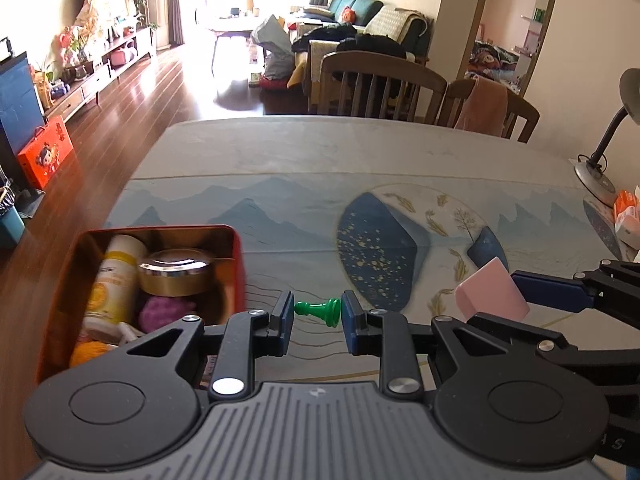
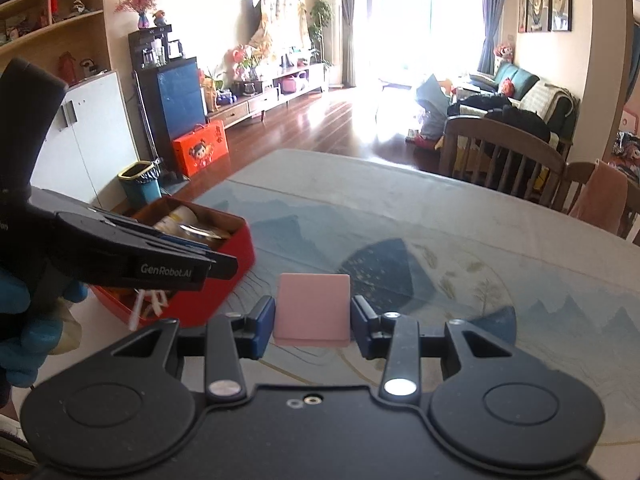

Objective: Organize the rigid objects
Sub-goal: 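Carry the chess piece and pink sponge over the red box with both grippers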

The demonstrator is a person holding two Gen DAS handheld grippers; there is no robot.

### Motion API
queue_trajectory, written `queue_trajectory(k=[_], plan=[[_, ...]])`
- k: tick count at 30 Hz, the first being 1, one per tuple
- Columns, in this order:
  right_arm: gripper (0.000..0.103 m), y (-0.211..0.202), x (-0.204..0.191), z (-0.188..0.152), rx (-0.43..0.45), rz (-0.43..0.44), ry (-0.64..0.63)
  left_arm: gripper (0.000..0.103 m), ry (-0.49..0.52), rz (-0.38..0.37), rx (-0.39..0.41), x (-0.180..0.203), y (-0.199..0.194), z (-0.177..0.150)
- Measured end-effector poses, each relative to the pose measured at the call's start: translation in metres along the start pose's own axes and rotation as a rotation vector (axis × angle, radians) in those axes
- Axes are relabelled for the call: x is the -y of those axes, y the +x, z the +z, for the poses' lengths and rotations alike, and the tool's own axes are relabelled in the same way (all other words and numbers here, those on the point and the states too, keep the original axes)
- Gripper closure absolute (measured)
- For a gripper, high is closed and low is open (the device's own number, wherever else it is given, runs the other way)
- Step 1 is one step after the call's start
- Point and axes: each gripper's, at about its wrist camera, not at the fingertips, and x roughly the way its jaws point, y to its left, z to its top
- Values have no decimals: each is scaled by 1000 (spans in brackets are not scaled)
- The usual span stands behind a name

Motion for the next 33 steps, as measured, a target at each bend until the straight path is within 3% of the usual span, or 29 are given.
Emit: queue_trajectory(k=[20,33], plan=[[63,32,-87,33,23,49,-45,78,-57,43,35,-108,-33,-2],[63,84,-121,40,-63,48,-42,78,-82,71,-25,-174,-20,-15]])
